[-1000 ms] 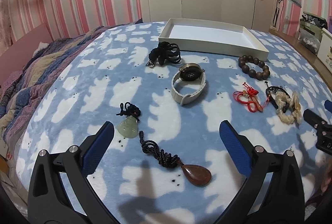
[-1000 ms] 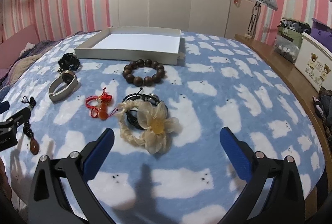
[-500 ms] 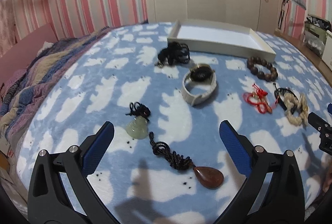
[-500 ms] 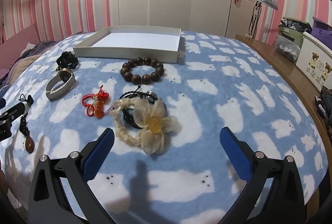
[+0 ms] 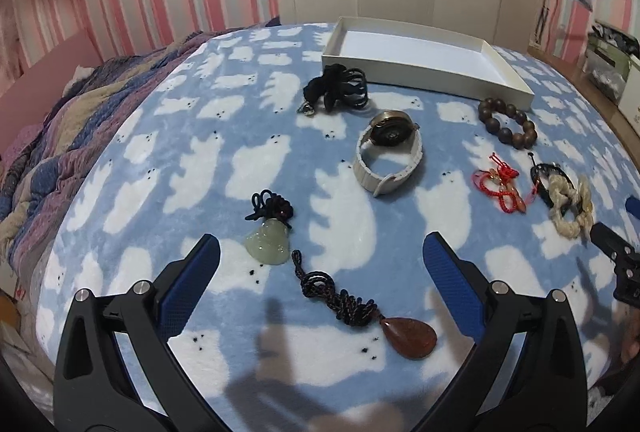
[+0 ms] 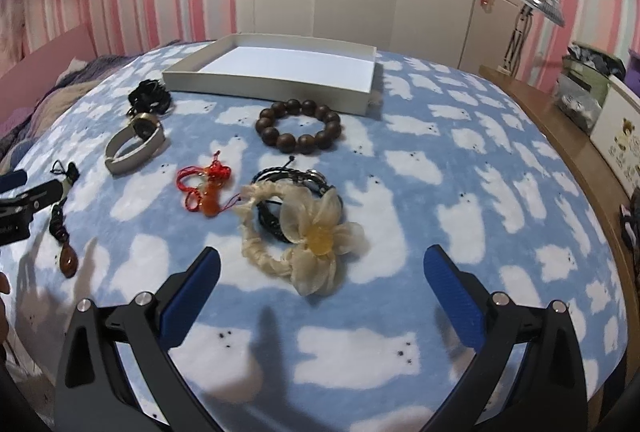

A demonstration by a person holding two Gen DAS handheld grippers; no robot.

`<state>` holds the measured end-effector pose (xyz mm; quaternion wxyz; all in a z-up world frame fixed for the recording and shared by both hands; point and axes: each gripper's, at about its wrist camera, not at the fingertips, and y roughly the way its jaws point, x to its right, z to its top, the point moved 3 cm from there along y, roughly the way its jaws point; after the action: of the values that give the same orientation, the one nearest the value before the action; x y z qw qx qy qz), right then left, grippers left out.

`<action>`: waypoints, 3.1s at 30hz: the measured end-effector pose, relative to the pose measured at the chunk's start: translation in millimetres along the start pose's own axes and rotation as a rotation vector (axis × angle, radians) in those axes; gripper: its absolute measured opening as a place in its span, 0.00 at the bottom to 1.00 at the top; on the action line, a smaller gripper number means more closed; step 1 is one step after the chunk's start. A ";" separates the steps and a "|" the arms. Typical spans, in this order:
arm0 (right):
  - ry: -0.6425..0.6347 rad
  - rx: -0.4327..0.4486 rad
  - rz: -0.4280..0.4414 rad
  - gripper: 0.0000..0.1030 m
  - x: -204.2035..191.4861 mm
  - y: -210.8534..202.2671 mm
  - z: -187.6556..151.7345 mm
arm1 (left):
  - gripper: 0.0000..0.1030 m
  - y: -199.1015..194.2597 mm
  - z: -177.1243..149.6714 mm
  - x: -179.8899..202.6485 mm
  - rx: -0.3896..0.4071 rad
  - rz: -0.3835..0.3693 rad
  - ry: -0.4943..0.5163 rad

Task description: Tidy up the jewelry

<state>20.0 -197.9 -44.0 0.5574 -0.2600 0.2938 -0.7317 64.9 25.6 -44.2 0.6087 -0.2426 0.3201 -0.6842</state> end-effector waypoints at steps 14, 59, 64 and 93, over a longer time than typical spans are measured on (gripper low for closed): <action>0.073 0.012 0.045 0.98 7.9 13.4 9.4 | 0.97 5.3 9.2 -0.6 0.021 -0.008 -0.002; 0.053 0.001 -0.072 0.98 7.4 85.0 131.9 | 0.94 92.7 131.5 -51.2 0.022 -0.025 0.063; 0.067 -0.040 -0.078 0.98 11.1 103.0 130.7 | 0.94 106.6 132.8 -48.0 -0.014 -0.060 0.057; 0.098 -0.108 -0.086 0.98 25.0 139.4 126.8 | 0.62 139.5 145.5 -21.9 -0.097 -0.156 0.083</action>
<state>196.1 -268.6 -55.3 0.4959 -0.2659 0.3481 -0.7498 267.6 18.9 -46.7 0.5275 -0.2676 0.3579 -0.7225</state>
